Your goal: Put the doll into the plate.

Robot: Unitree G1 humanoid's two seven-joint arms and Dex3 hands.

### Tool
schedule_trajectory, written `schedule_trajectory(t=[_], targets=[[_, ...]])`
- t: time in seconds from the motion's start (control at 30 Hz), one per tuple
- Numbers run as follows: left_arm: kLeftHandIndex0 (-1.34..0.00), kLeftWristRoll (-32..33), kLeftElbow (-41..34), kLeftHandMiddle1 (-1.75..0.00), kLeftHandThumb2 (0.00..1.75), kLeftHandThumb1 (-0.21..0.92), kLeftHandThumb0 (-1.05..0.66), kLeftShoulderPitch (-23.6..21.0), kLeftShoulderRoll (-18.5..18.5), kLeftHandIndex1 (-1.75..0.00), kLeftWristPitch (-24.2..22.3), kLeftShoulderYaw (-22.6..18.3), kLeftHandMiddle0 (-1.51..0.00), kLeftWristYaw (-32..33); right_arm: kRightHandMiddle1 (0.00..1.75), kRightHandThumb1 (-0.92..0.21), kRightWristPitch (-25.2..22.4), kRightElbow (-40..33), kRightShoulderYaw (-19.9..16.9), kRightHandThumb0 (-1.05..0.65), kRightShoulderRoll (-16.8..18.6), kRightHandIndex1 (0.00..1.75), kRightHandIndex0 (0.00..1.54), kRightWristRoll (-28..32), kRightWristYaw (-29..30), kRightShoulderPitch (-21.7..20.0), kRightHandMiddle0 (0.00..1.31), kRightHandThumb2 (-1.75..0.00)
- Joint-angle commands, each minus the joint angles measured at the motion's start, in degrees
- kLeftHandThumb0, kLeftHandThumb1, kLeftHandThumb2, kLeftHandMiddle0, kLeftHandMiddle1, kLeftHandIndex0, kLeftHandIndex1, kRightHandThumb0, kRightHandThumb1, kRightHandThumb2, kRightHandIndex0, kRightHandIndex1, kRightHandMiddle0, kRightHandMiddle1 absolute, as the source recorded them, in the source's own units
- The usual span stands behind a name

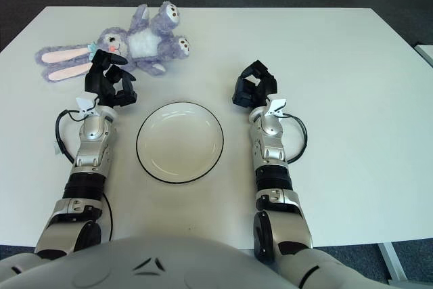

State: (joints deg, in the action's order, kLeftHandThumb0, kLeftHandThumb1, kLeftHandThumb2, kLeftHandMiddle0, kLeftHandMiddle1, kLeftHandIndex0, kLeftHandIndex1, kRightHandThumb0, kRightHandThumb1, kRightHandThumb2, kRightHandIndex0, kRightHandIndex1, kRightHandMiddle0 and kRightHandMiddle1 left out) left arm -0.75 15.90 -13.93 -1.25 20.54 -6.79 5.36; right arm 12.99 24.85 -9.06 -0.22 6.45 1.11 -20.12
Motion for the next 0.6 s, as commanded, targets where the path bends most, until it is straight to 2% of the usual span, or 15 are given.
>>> schedule_trajectory(t=[0.0, 0.07, 0.1, 0.13, 0.17, 0.2, 0.27, 0.4, 0.57], targets=[[-0.33, 0.0, 2.0, -1.66, 0.88, 0.63, -0.01, 4.6, -0.2, -1.66, 0.0, 0.2, -0.36, -0.8, 1.75, -0.27, -2.4, 1.3, -0.2, -0.5, 0.6, 1.75, 1.12, 1.0, -0.1, 1.4, 0.65, -1.38], [-0.14, -0.4, 1.9, -1.57, 0.91, 0.55, 0.24, 4.6, -0.2, -1.49, -0.1, 0.3, -0.51, -0.3, 1.75, -0.26, -2.5, 1.3, -0.2, -0.5, 0.6, 1.75, 1.13, 0.9, -0.1, 1.4, 0.66, -1.38], [-0.11, -0.7, 2.0, -1.57, 0.84, 0.59, 0.26, 4.6, -0.2, -1.42, -0.1, 0.3, -0.49, -0.1, 1.75, -0.26, -2.5, 1.3, -0.2, -0.5, 0.6, 1.75, 1.13, 0.9, -0.1, 1.4, 0.66, -1.39], [-0.07, -1.0, 2.1, -1.54, 0.65, 0.71, 0.29, 4.5, -0.3, -1.31, -0.1, 0.3, -0.47, 0.2, 1.75, -0.26, -2.5, 1.3, -0.2, -0.5, 0.6, 1.75, 1.13, 0.8, -0.1, 1.4, 0.66, -1.39], [-0.05, -1.2, 2.2, -1.44, 0.59, 0.71, 0.14, 4.5, -0.3, -1.24, 0.0, 0.3, -0.45, 0.4, 1.75, -0.26, -2.5, 1.3, -0.2, -0.5, 0.6, 1.75, 1.13, 0.8, -0.1, 1.4, 0.66, -1.39], [-0.03, -1.3, 2.4, -1.28, 0.67, 0.63, -0.08, 4.4, -0.3, -1.16, 0.1, 0.3, -0.43, 0.5, 1.75, -0.26, -2.6, 1.3, -0.1, -0.5, 0.5, 1.75, 1.13, 0.8, -0.1, 1.4, 0.66, -1.39], [-0.01, -1.5, 2.6, -1.08, 0.86, 0.48, -0.31, 4.3, -0.3, -1.02, 0.3, 0.2, -0.39, 0.6, 1.75, -0.27, -2.6, 1.3, -0.1, -0.5, 0.5, 1.75, 1.12, 0.7, -0.1, 1.4, 0.65, -1.38], [0.0, -2.3, 3.5, -0.94, 0.97, 0.37, -0.43, 4.1, -0.4, -0.88, 1.9, 0.1, -0.34, 1.4, 1.75, -0.27, -2.6, 1.3, -0.1, -0.5, 0.5, 1.75, 1.12, 0.5, 0.1, 1.5, 0.65, -1.37], [0.0, -5.7, 5.5, -0.89, 1.05, 0.26, -0.38, 3.6, -0.7, -0.72, 5.4, -0.1, -0.22, 5.2, 1.75, -0.28, -2.9, 1.1, -0.1, -0.5, 0.6, 1.75, 1.11, 0.6, 0.2, 1.5, 0.64, -1.37]])
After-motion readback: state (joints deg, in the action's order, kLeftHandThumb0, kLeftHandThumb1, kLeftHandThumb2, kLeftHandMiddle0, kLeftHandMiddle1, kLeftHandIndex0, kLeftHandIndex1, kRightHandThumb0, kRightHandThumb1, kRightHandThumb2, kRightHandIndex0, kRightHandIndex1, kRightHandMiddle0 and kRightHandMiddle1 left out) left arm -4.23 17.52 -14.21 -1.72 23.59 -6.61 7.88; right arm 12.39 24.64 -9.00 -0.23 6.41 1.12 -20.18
